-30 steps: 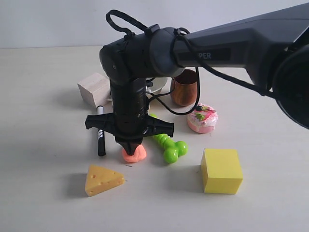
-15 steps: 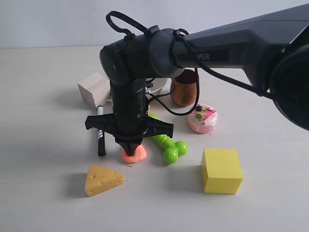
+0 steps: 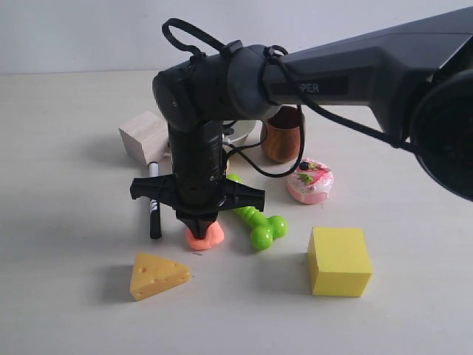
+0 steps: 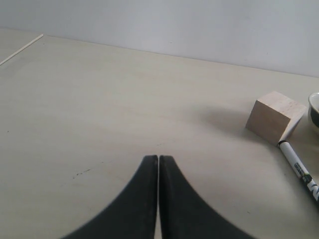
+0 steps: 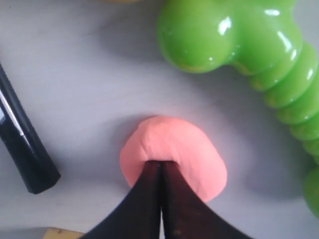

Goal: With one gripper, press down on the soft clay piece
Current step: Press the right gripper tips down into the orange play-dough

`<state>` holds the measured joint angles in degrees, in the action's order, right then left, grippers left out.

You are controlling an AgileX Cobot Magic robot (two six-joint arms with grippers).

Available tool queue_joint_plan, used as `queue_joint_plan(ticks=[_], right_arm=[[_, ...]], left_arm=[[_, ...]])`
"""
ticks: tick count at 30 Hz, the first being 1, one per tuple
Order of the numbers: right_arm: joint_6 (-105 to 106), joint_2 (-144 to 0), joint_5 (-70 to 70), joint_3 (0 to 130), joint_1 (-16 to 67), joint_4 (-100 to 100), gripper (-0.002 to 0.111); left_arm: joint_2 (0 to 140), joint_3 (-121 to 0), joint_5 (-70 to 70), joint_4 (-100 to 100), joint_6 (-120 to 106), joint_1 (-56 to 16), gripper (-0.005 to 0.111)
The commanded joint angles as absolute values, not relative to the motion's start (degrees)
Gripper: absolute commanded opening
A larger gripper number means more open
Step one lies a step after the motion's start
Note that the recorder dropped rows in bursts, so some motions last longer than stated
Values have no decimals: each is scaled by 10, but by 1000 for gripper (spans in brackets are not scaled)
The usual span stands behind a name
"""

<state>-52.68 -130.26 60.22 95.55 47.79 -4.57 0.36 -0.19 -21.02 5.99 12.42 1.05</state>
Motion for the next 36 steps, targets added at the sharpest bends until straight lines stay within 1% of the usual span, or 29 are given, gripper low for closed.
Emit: queue_joint_plan(ticks=[1,36], right_arm=[[-521,-1321,597,952,476,-45,0],[-510,-1330,602,952,480,-58,0]], left_arm=[[0,0,-208,58,123,11,4],[0,0,-208,58,123,11,4]])
